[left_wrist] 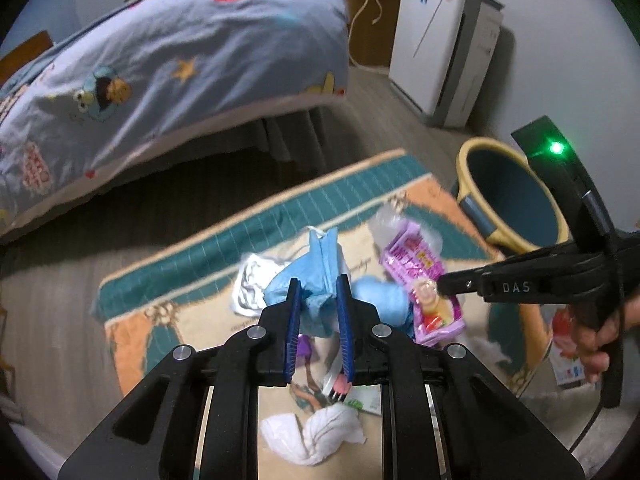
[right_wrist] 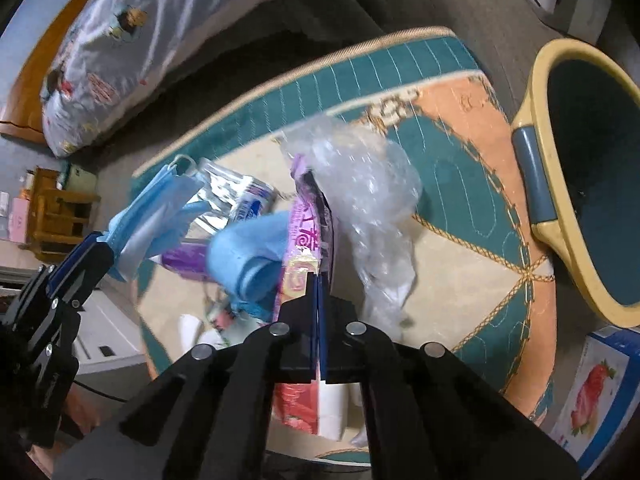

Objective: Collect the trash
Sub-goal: 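Grasp the pink candy wrapper with the right gripper while the left grasps the blue face mask, then drop the pink wrapper into the wastebasket with the right gripper while the left drops the mask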

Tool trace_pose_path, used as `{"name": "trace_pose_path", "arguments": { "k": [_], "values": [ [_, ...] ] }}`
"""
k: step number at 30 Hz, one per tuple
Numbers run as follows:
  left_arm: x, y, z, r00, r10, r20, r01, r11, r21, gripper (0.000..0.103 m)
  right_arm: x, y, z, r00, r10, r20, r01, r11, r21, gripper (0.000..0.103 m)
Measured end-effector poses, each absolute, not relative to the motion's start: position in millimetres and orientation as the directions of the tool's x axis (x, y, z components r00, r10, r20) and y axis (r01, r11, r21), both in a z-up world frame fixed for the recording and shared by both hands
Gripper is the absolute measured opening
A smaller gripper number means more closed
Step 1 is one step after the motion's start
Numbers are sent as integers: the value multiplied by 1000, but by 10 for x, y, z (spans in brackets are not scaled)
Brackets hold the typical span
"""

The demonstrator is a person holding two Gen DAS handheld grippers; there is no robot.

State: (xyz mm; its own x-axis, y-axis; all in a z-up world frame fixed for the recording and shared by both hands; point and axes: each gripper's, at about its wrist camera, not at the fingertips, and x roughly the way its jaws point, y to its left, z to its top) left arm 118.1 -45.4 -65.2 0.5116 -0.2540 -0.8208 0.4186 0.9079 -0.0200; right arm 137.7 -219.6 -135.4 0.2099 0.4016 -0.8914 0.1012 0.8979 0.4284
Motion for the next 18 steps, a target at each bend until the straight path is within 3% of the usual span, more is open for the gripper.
{"name": "trace_pose_path", "arguments": {
  "k": [18],
  "values": [
    [1080, -525, 63, 649, -347, -678, 451, 892, -25, 18, 1323, -2571, -516, 461, 271, -845, 18, 949, 314, 0]
  ]
}}
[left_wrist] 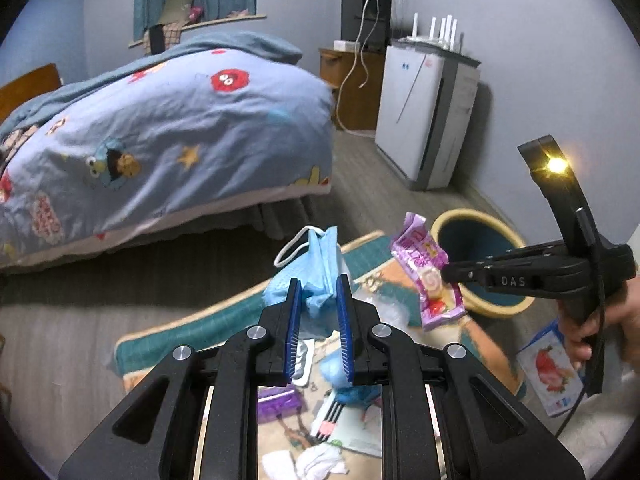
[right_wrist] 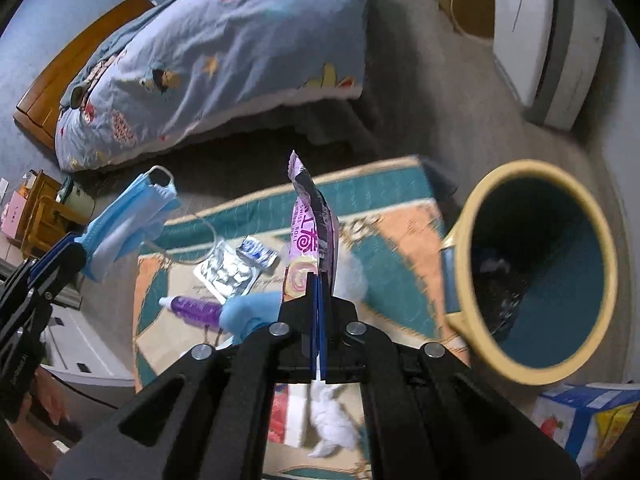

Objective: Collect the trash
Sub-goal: 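Drop the pink wrapper into the wastebasket with the right gripper while the left drops the mask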

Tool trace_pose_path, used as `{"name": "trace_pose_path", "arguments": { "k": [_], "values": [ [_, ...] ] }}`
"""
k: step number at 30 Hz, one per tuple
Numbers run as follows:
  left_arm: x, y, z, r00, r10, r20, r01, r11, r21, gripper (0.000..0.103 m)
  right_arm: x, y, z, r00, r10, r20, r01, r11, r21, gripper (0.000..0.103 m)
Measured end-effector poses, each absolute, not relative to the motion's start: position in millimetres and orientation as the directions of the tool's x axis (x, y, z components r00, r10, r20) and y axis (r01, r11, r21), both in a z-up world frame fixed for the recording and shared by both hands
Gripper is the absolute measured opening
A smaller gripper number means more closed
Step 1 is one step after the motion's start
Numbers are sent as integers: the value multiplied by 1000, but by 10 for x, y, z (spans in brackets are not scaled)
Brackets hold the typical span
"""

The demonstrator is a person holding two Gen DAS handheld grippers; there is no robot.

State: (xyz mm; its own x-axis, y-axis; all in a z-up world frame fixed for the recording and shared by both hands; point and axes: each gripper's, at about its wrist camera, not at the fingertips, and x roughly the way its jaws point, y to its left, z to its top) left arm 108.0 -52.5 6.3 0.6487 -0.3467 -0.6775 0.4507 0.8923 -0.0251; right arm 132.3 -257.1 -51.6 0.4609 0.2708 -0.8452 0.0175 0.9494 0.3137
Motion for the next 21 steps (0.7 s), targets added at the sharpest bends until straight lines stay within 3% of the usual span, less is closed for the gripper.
{"name": "trace_pose_path", "arguments": {
  "k": [7, 12, 21],
  "values": [
    [1049, -831, 136, 650, -382, -657, 498, 867, -12, 19, 1258, -2929, -400, 513, 217, -830, 61, 956, 288, 0],
    [1038, -1179, 85, 630, -409, -660, 543, 839, -1, 19, 1207, -3162, -397, 533, 92, -841, 97, 981, 168, 0],
    [926, -1854, -186, 580, -429, -693, 617, 786, 30, 19, 1157, -3706, -541, 515, -23, -857, 201, 975, 95, 0]
  ]
}}
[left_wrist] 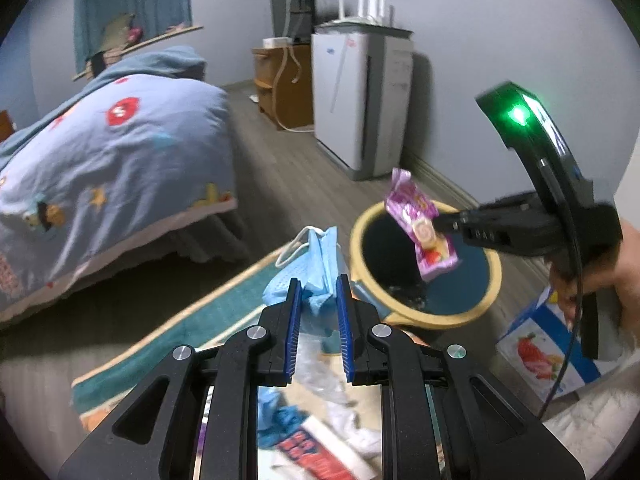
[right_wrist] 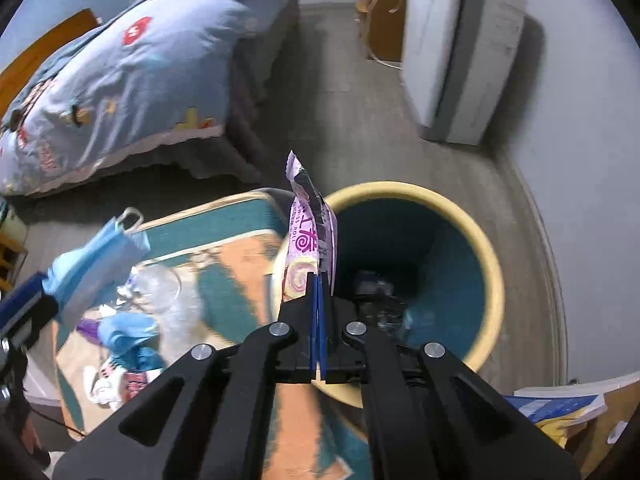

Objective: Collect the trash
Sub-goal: 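Drop the pink wrapper into the wastebasket with the right gripper while the left drops the mask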

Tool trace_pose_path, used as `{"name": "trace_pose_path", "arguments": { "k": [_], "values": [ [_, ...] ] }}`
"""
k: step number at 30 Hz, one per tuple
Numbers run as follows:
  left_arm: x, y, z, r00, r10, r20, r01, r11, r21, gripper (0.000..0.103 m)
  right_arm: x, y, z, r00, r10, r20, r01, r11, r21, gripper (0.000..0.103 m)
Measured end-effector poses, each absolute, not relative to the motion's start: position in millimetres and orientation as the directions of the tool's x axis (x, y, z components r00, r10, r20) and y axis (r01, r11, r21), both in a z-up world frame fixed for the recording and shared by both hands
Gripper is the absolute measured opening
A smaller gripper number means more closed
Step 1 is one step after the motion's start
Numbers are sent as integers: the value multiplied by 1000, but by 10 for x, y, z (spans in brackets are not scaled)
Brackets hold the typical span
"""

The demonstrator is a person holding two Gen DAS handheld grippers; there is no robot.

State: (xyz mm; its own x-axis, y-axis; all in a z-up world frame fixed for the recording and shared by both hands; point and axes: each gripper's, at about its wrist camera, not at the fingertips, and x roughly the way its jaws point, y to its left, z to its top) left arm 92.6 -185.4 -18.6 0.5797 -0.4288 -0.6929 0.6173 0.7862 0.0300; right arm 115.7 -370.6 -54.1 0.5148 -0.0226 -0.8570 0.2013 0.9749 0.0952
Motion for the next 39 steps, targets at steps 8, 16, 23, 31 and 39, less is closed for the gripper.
{"name": "trace_pose_path", "arguments": {
  "k": [8, 16, 23, 31, 39],
  "values": [
    [872, -2381, -384, 532, -463, -709, 659, 752, 3, 19, 1025, -4253, -797, 460, -64, -885, 308, 947, 91, 0],
    [862, -2778, -633, 469, -487, -737, 694, 719, -34, 19, 922, -4610, -991, 420, -81, -904, 365, 927, 86, 0],
    [949, -2977, -889, 439, -470, -766, 694, 719, -43, 19, 880, -4680, -1036, 422, -84, -903, 382, 920, 93, 0],
    [988, -2939, -892, 463, -462, -757, 666, 744, -46, 62, 852, -4673, -1021, 425, -79, -902, 384, 918, 100, 31],
    [1074, -2710, -823, 550, -374, -747, 576, 817, 15, 96, 890, -4524, -878, 473, -102, -875, 365, 927, 89, 95]
  ]
}}
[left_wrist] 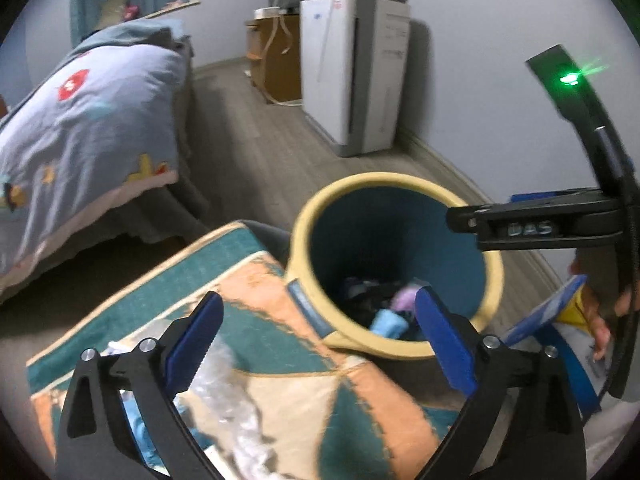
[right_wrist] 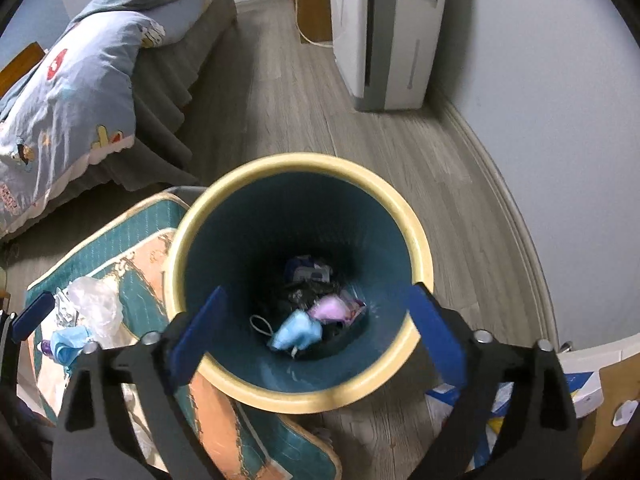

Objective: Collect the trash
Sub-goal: 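Drop the pink wrapper into the wastebasket with the right gripper while the left drops the mask, then move both tools back over the cushion toward the clear plastic bag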

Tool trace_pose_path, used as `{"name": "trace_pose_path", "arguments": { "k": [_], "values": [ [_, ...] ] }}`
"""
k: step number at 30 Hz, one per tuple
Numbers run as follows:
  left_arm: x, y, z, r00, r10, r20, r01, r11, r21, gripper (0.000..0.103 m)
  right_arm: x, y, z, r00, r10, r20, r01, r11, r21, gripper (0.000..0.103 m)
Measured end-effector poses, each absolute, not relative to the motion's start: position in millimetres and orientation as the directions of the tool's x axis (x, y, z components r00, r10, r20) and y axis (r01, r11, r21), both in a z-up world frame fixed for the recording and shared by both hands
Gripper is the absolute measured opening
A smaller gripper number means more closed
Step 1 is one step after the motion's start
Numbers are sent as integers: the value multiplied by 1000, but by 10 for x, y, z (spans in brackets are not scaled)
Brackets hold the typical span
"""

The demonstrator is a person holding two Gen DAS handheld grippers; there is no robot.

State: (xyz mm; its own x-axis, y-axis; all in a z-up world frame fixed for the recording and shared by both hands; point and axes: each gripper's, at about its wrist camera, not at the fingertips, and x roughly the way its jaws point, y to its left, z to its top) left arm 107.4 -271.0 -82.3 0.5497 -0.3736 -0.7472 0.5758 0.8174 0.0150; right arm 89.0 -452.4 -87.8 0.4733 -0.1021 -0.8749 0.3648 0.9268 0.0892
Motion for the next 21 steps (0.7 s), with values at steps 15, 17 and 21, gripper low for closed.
{"name": "trace_pose_path", "arguments": {
  "k": [15, 17, 21],
  "values": [
    [1179, -1702, -525, 630, -271, -728, 447, 893, 54, 96, 1072, -4017, -731, 510, -90, -855, 302, 950, 81, 97],
    [1201, -1546, -505, 643, -248, -725, 420, 905, 63, 96, 1113, -3891, -715, 514, -85, -854, 278, 958, 72, 97],
    [1241, -1260, -508, 658, -203, -725, 376, 923, 84, 96, 1190, -3658, -699, 517, -73, -853, 237, 970, 61, 97]
  ]
}}
